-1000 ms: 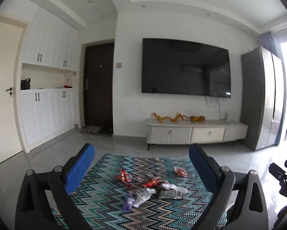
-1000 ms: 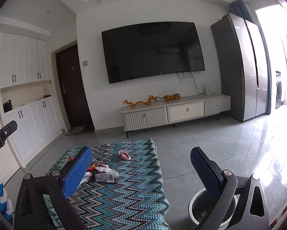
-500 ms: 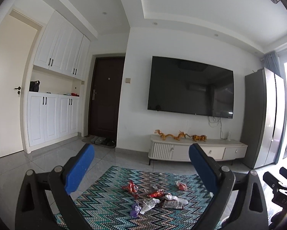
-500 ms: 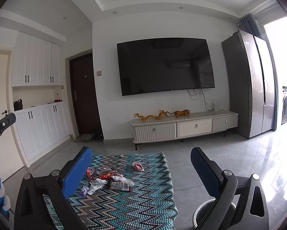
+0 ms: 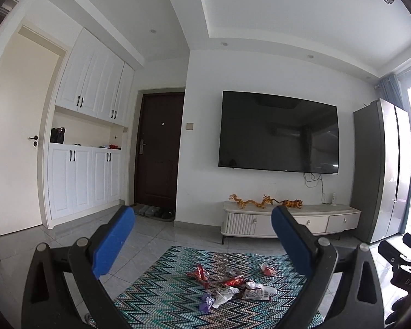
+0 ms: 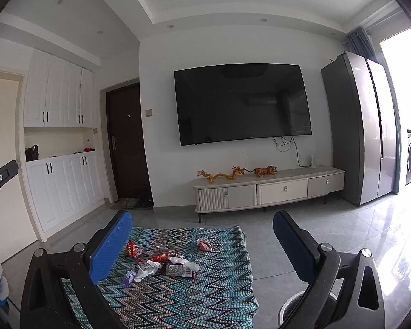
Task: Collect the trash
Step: 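Move both tools back toward the remaining trash on the rug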
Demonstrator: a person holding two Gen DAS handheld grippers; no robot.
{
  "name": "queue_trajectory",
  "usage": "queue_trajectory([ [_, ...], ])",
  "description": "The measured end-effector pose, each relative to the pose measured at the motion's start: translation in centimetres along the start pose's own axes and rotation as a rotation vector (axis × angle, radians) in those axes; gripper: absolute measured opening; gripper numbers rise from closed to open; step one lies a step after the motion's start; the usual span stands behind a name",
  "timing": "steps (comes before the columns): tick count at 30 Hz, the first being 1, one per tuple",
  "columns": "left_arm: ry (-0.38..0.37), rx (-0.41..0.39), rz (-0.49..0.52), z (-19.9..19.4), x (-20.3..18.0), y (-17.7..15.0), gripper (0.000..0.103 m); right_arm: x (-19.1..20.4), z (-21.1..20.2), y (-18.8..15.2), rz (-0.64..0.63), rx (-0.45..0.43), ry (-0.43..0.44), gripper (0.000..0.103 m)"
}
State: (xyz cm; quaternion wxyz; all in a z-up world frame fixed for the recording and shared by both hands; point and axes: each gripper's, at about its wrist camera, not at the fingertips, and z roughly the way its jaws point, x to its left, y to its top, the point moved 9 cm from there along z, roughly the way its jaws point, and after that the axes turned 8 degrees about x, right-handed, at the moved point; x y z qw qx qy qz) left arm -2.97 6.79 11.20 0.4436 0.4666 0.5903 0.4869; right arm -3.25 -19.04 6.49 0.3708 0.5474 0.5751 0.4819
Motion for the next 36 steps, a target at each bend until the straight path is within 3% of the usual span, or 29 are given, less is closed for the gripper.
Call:
queue_trajectory([
  [36,-0.005,0.016,0.022,-0.2,-0.2,-0.5,0.103,0.7,-1.1,0.5,-0.018,-0.021,0.010,0.103],
])
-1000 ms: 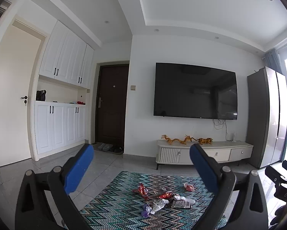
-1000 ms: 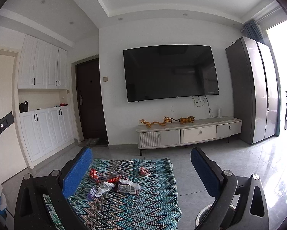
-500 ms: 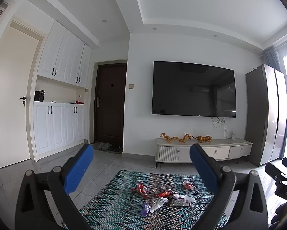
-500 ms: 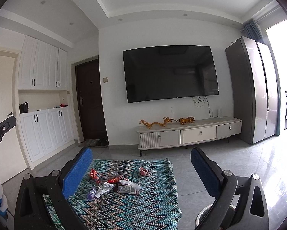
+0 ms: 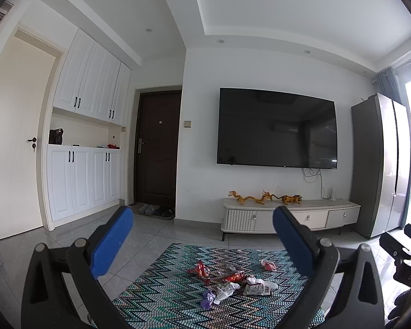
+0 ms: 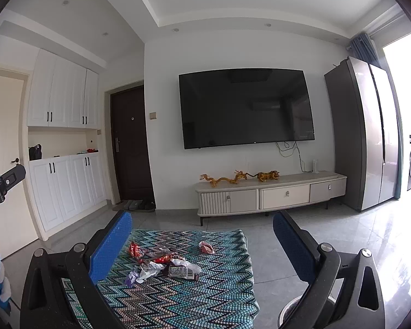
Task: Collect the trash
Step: 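Move both tools back toward the remaining trash on the rug, then grasp the purple bag with the left gripper while the right gripper grasps the red wrapper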
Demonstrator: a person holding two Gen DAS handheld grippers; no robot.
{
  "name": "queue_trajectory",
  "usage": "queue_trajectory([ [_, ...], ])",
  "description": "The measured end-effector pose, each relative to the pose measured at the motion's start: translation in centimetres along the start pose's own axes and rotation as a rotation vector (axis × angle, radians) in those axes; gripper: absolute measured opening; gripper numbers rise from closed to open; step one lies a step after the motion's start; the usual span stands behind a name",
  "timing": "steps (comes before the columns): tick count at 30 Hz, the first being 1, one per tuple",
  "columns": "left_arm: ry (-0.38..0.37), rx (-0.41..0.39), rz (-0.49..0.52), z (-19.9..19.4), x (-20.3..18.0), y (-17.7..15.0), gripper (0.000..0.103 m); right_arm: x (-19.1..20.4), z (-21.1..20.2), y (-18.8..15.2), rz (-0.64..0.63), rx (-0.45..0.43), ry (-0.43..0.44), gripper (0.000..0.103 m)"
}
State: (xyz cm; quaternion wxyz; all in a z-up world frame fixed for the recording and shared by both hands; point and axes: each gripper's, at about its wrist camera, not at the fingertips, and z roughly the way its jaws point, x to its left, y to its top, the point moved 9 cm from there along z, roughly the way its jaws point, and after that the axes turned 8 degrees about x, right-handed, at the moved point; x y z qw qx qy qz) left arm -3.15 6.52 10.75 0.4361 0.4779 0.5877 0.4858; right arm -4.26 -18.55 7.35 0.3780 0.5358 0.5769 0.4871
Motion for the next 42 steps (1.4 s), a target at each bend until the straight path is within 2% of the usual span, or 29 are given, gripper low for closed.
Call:
queue_trajectory([
  [10,-0.023,0.041,0.000,1.2,-0.2,-0.4,0.103,0.2,0.3,0.1,-0.016,-0.005,0.002,0.103],
  [20,0.008,0.109,0.002,5.5,0.0,-2.6,0.103,0.9,2.1,-0.5,-0.067,0.015,-0.002,0.103],
  [27,-0.003,0.186,0.006,8.9,-0.1,-4.7,0.103,0.6,4.5,-1.5,-0.069,0.058,0.009,0.103],
  [32,-0.002,0.290,-0.012,13.2,1.2,-7.2,0.103,0.2,6.6,-2.6,-0.055,0.105,0.023,0.103],
  [36,-0.011,0.405,-0.035,17.4,2.4,-10.8,0.103,-0.1,9.4,-4.3,-0.041,0.183,0.038,0.103],
  [42,-0.094,0.577,-0.048,23.0,2.6,-17.6,0.100,0.5,14.4,-7.3,-0.051,0.303,0.088,0.103],
])
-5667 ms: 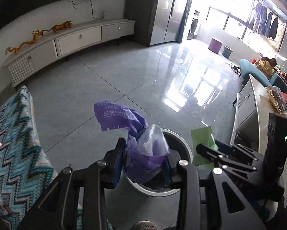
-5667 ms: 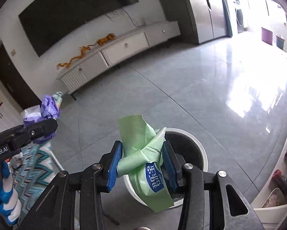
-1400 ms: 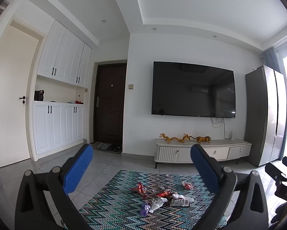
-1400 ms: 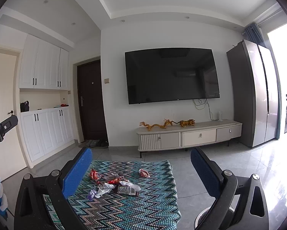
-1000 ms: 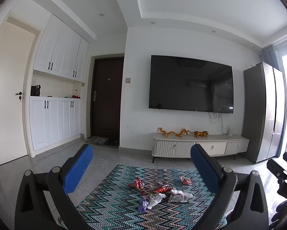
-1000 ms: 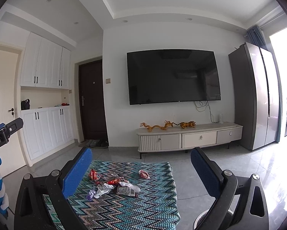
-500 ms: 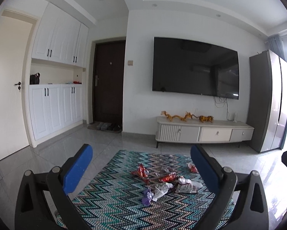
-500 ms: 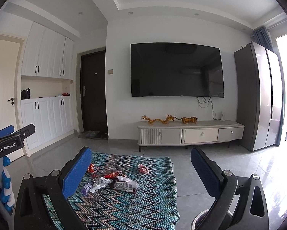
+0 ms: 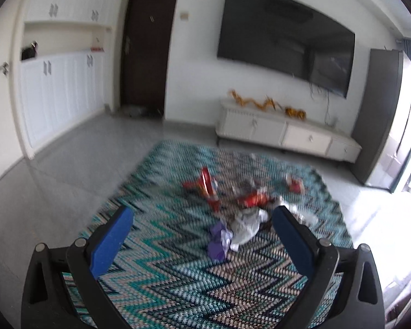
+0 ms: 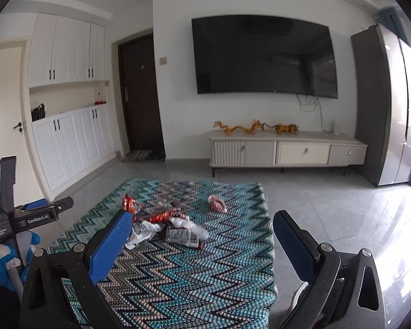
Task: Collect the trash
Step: 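Grasp the purple bag with the left gripper while the right gripper grasps the red wrapper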
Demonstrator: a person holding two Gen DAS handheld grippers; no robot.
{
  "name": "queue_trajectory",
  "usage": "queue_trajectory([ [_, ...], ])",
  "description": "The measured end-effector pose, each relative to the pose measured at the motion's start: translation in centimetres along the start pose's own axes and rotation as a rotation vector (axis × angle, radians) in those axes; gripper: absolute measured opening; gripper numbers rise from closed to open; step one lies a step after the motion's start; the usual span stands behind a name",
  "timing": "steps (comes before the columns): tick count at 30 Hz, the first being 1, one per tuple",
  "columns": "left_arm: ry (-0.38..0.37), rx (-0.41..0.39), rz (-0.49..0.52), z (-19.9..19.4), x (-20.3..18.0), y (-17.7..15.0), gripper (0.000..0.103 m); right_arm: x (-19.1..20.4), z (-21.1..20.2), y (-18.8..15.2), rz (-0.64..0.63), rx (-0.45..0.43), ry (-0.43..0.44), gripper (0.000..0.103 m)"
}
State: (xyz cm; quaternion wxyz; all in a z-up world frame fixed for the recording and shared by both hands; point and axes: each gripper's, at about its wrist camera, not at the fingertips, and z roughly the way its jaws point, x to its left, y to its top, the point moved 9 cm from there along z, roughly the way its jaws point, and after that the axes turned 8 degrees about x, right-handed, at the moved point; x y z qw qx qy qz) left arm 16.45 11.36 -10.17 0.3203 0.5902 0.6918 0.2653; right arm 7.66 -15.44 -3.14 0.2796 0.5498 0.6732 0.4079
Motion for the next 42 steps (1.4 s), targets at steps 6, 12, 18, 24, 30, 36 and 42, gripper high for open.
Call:
queue_trajectory([
  [6,-0.095,0.164,0.036,7.4,-0.4,-3.0,0.076,0.7,6.4,-1.4,-0.029,0.121,0.065,0.103],
  [12,-0.150,0.278,0.074,13.1,-1.9,-4.8,0.051,0.3,13.4,-3.5,-0.024,0.260,0.111,0.085],
  [18,-0.178,0.334,0.085,16.4,-2.4,-5.6,0.040,0.9,19.2,-5.0,-0.042,0.343,0.142,0.081],
  [24,-0.220,0.338,0.099,17.2,-3.1,-5.8,0.030,3.3,23.1,-5.5,-0.118,0.381,0.218,0.068],
  [30,-0.277,0.346,0.110,16.7,-3.5,-6.1,0.030,4.0,26.5,-6.9,-0.146,0.450,0.255,0.051],
  [36,-0.291,0.352,0.115,16.8,-3.9,-6.0,0.031,4.9,26.0,-7.8,-0.163,0.467,0.291,0.038],
  [42,-0.298,0.352,0.102,16.9,-4.2,-6.0,0.029,5.2,26.2,-8.3,-0.147,0.492,0.306,0.027],
])
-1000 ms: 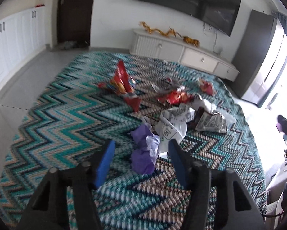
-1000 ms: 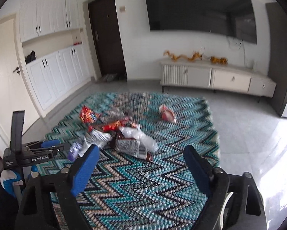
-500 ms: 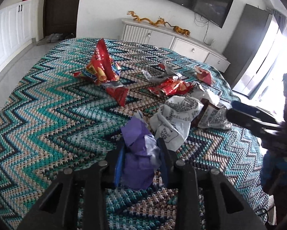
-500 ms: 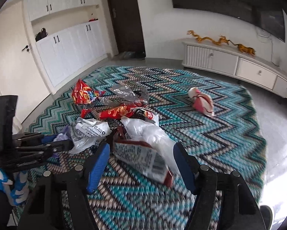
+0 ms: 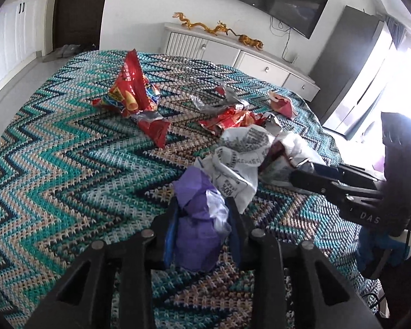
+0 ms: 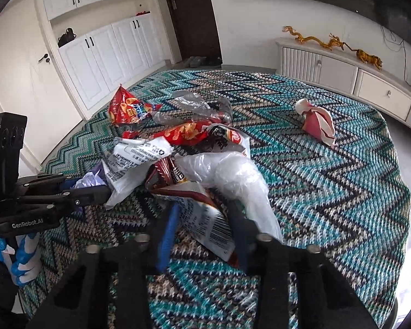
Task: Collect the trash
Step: 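Grasp the purple bag with the left gripper while the right gripper grasps the red wrapper, then carry the purple bag and red wrapper to the bin and open both grippers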
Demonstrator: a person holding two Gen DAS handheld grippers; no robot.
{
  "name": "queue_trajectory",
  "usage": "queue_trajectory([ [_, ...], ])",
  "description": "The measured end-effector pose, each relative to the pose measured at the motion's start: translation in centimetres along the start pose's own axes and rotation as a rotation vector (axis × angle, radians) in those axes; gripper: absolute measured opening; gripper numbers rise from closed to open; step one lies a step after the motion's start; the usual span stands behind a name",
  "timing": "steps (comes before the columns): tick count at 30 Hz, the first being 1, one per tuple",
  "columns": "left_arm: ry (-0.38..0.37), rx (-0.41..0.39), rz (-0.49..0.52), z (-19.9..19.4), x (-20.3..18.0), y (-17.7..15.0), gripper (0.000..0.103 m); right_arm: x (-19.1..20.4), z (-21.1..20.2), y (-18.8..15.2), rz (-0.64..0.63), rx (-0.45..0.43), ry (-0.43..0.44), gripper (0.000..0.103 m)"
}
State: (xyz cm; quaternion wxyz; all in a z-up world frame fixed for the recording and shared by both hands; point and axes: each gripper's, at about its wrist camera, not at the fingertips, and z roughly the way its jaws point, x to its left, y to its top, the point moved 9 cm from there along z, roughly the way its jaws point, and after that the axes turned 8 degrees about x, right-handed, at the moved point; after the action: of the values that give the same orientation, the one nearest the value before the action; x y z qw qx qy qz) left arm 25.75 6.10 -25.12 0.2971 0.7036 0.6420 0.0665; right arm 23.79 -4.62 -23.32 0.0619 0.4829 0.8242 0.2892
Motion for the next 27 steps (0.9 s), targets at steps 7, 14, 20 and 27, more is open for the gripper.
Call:
queue_trajectory([
  [7,0.004,-0.044,-0.008,-2.4,0.0,-1.3,0.027,1.8,-2.1,-1.6,-0.009,-0.014,0.032,0.007],
  [14,-0.011,-0.120,0.003,-6.9,-1.0,-1.7,0.027,3.4,-7.3,-2.8,-0.005,-0.101,0.027,0.007],
  [20,-0.047,-0.184,0.046,-10.1,-4.3,-1.2,0.027,2.6,-13.1,-4.1,0.047,-0.197,-0.004,0.007],
  [27,-0.109,-0.192,0.147,-10.8,-11.0,-0.6,0.027,-0.2,-18.9,-6.7,0.124,-0.281,-0.074,0.007],
])
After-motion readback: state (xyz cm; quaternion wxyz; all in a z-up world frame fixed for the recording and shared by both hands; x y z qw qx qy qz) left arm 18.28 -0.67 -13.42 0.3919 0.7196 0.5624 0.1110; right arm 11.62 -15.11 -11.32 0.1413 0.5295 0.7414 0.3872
